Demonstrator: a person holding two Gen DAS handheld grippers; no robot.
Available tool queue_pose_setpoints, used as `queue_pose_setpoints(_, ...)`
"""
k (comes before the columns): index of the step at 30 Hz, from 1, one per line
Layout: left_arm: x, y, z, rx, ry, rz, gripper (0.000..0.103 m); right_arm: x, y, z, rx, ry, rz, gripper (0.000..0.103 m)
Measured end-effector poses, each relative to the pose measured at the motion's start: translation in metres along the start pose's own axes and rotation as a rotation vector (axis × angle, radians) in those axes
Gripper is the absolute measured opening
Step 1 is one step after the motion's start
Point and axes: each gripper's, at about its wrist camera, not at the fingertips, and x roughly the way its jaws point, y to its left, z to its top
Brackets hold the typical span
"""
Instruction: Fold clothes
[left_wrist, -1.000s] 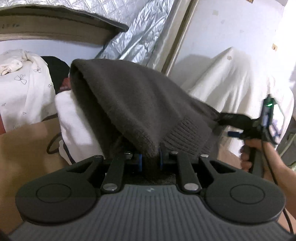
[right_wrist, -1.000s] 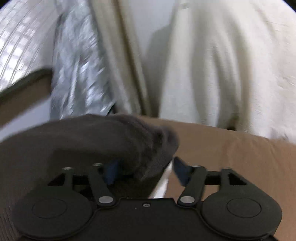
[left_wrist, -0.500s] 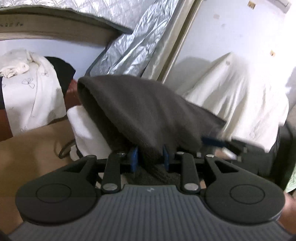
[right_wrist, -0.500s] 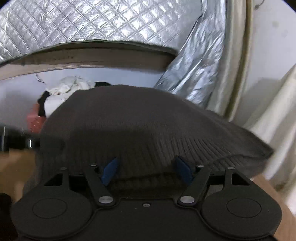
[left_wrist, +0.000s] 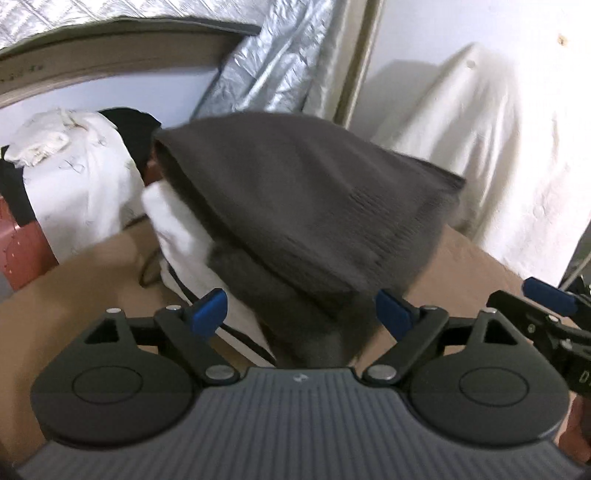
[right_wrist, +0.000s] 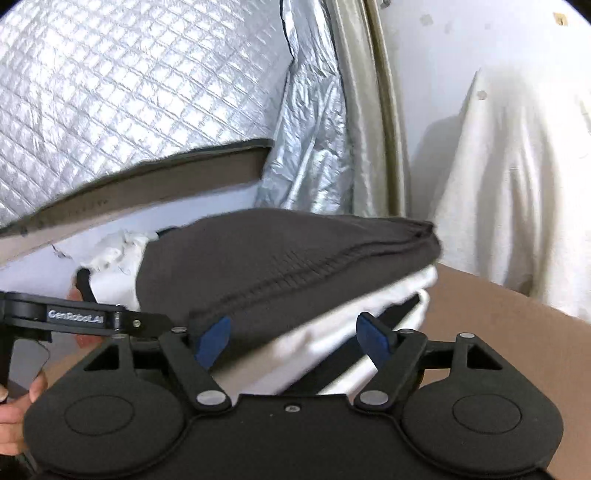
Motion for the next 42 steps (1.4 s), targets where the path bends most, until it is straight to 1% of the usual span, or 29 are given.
queue_pose_setpoints(1,-0.002,-0.005,-0.002,0.011,0.005,0.009,0.088,-0.007,0.001,-0.003,-0.006,-0.012,-0.035,0.080)
queue_pose_setpoints(3,-0.010,-0.015,-0.009,0.037,0.012,0.028,0.089,-0.021,0.005,-0.009,-0.021,-0.064,-0.110,0.080)
queue_pose_setpoints(5,-0.018,-0.019,-0.018,0.052,0.013,0.042,0.097,-0.033,0.011,-0.018,-0.043,-0.115,-0.138,0.080)
queue_pose_setpoints(6,-0.023,-0.020,-0.025,0.058,0.016,0.051,0.098,-0.038,0.012,-0.020,-0.045,-0.126,-0.145,0.080)
queue_pose_setpoints(8,-0.030,-0.020,-0.045,0.074,0.031,0.072,0.099,-0.042,0.016,-0.024,-0.014,-0.111,-0.148,0.080)
queue_pose_setpoints(11,-0.037,-0.019,-0.075,0.096,0.058,0.103,0.099,-0.049,0.023,-0.030,0.046,-0.065,-0.128,0.080)
queue_pose_setpoints(15,-0.042,-0.019,-0.115,0.125,0.099,0.141,0.099,-0.069,0.032,-0.042,0.070,0.006,-0.142,0.080)
queue_pose_setpoints(17,-0.046,-0.019,-0.127,0.124,0.106,0.152,0.099,-0.080,0.035,-0.049,0.073,0.031,-0.144,0.080)
queue_pose_setpoints(18,-0.049,-0.020,-0.129,0.117,0.101,0.149,0.099,-0.085,0.036,-0.053,0.075,0.038,-0.147,0.081)
queue_pose_setpoints(22,-0.059,-0.021,-0.131,0.076,0.062,0.136,0.099,-0.108,0.034,-0.068,0.105,0.071,-0.189,0.089)
queue_pose_setpoints(26,-0.065,-0.028,-0.128,0.061,0.059,0.156,0.099,-0.125,0.025,-0.081,0.171,0.096,-0.232,0.092)
queue_pose_setpoints(30,-0.075,-0.040,-0.134,0.089,0.065,0.145,0.099,-0.132,0.009,-0.092,0.272,0.140,-0.215,0.092)
queue_pose_setpoints(32,-0.081,-0.047,-0.138,0.118,0.065,0.137,0.099,-0.137,0.005,-0.096,0.291,0.151,-0.209,0.092)
queue_pose_setpoints(36,-0.093,-0.059,-0.140,0.164,0.061,0.145,0.100,-0.149,0.007,-0.103,0.273,0.153,-0.224,0.092)
queue_pose_setpoints(37,-0.096,-0.061,-0.140,0.171,0.059,0.146,0.103,-0.153,0.008,-0.104,0.267,0.153,-0.224,0.092)
queue_pose_setpoints(38,-0.100,-0.062,-0.139,0.172,0.059,0.150,0.103,-0.156,0.009,-0.105,0.262,0.154,-0.223,0.092)
queue_pose_setpoints(42,-0.109,-0.067,-0.139,0.199,0.080,0.152,0.103,-0.170,0.015,-0.107,0.221,0.152,-0.226,0.092)
